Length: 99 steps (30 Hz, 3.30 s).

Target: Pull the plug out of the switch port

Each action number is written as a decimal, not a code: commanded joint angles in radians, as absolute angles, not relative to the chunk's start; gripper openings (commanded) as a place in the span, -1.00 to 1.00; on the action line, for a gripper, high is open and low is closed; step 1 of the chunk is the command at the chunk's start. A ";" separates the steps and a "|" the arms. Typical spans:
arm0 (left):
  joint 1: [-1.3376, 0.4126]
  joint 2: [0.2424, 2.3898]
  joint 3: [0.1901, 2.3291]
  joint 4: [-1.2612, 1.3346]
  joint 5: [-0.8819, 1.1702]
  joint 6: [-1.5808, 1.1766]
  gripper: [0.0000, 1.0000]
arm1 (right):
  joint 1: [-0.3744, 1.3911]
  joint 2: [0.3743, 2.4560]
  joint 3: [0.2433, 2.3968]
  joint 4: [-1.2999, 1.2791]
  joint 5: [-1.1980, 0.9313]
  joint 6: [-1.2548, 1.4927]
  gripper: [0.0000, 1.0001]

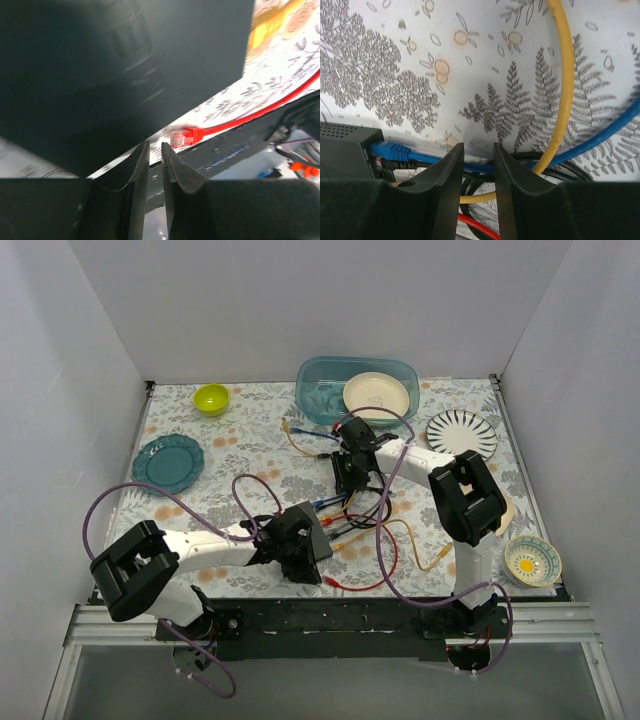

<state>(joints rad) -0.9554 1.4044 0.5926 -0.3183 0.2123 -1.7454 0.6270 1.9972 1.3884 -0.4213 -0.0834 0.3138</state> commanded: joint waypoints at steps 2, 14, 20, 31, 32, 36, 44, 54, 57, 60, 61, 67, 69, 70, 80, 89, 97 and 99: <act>-0.934 1.528 0.577 -0.325 0.158 -1.767 -0.66 | 0.623 1.907 1.238 -0.431 -0.077 0.301 -0.23; -0.586 1.687 0.679 -0.368 0.146 -1.668 -0.56 | 0.630 1.683 0.939 -0.357 -0.164 0.408 -0.22; -0.486 1.773 0.824 -0.420 0.129 -1.621 -0.47 | 0.663 1.632 0.890 -0.328 -0.221 0.480 -0.20; -0.305 1.818 1.069 -0.494 0.120 -1.546 -0.35 | 0.741 1.646 0.940 -0.345 -0.233 0.509 -0.17; -0.299 1.815 1.081 -0.508 0.115 -1.542 -0.35 | 0.739 1.643 0.974 -0.363 -0.209 0.494 -0.17; -0.288 1.747 1.112 -0.537 0.089 -1.519 -0.37 | 0.727 1.562 1.003 -0.399 -0.065 0.480 -0.14; -0.304 1.357 0.902 -0.488 0.107 -1.552 -0.32 | 0.716 1.681 1.130 -0.331 -0.142 0.485 -0.22; -0.307 1.181 0.732 -0.525 0.106 -1.568 -0.28 | 0.718 1.917 1.307 -0.262 -0.247 0.568 -0.24; -0.308 1.167 0.710 -0.532 0.118 -1.557 -0.26 | 0.716 1.959 1.325 -0.281 -0.221 0.581 -0.24; -0.319 1.161 0.695 -0.535 0.130 -1.545 -0.26 | 0.712 1.982 1.325 -0.310 -0.160 0.587 -0.24; -0.327 1.157 0.687 -0.531 0.126 -1.543 -0.26 | 0.709 1.983 1.322 -0.316 -0.150 0.591 -0.24; -0.341 1.170 0.675 -0.519 0.140 -1.514 -0.25 | 0.655 1.990 1.305 -0.344 -0.112 0.600 -0.24; -0.341 1.169 0.675 -0.517 0.135 -1.506 -0.25 | 0.655 1.970 1.321 -0.368 -0.084 0.569 -0.24; -0.341 1.169 0.680 -0.517 0.130 -1.506 -0.23 | 0.658 1.956 1.324 -0.391 -0.066 0.562 -0.24; -0.324 1.166 0.626 -0.287 0.163 -1.606 0.64 | 0.701 1.718 1.361 -0.229 0.006 0.500 0.97; -0.324 1.172 0.679 -0.270 0.147 -1.670 0.96 | 0.650 1.807 1.351 -0.009 -0.327 0.577 0.97; -0.314 1.157 0.637 -0.161 0.262 -1.660 0.96 | 0.677 1.801 1.353 -0.101 0.176 0.565 0.98; -0.307 1.149 0.603 -0.140 0.277 -1.681 0.96 | 0.608 1.812 1.339 -0.109 0.052 0.620 0.97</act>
<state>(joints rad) -0.3195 1.1854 0.6537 -0.2111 0.2188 -1.6665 0.6827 1.8278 1.3453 -0.1078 -0.0151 0.5526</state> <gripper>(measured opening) 0.981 0.985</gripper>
